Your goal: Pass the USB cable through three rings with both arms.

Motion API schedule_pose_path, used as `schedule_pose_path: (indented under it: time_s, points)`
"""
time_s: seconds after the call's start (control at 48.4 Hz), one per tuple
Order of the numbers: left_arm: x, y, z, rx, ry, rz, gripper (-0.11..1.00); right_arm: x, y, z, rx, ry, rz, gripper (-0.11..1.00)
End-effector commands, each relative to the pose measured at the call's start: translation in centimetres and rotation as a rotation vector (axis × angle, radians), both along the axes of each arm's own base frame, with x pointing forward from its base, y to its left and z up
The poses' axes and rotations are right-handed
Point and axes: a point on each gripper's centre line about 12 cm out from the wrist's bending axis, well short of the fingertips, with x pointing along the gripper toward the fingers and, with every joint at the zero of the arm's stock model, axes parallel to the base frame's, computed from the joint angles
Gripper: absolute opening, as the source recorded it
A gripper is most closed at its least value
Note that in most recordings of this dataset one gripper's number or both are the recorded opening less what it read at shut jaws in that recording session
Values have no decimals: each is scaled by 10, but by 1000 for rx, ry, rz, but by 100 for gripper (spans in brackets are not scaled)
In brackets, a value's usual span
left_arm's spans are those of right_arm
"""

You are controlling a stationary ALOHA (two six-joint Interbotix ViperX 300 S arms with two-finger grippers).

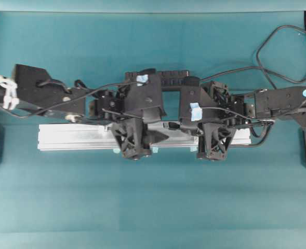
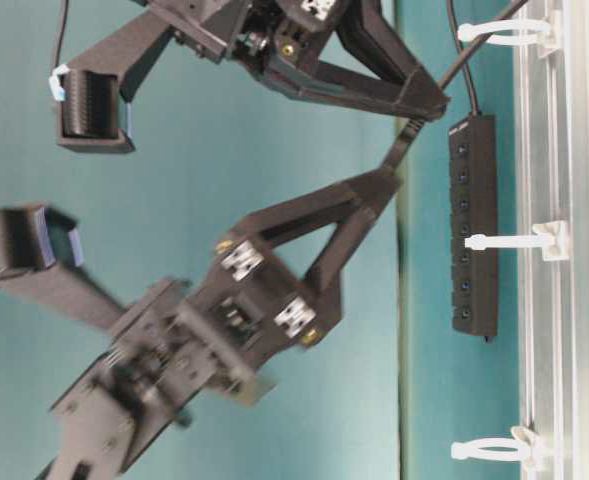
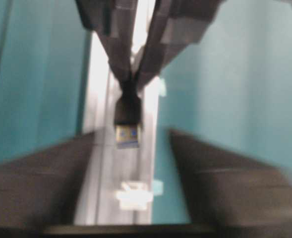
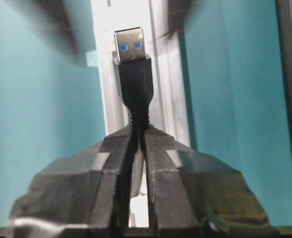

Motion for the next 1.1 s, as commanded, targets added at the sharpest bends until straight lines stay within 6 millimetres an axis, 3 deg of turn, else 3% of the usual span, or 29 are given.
schedule_pose_path:
  time_s: [0.0, 0.062, 0.413, 0.558, 1.074]
  points:
    - [-6, -5, 23, 3, -41, -13, 90, 6, 3, 6, -3, -9, 12, -7]
    - [-14, -6, 27, 3, -29, -14, 96, 9, 5, 6, -3, 9, 16, -7]
    - [-54, -3, 23, -2, 89, 1, 91, 39, 7, -5, -7, 179, 17, -7]
    - [-64, 0, 22, -2, 97, 8, 91, 41, 9, -12, -9, 207, 23, -7]
    - [-73, 6, 20, -3, 100, 27, 91, 36, 10, -36, -27, 242, 69, -7]
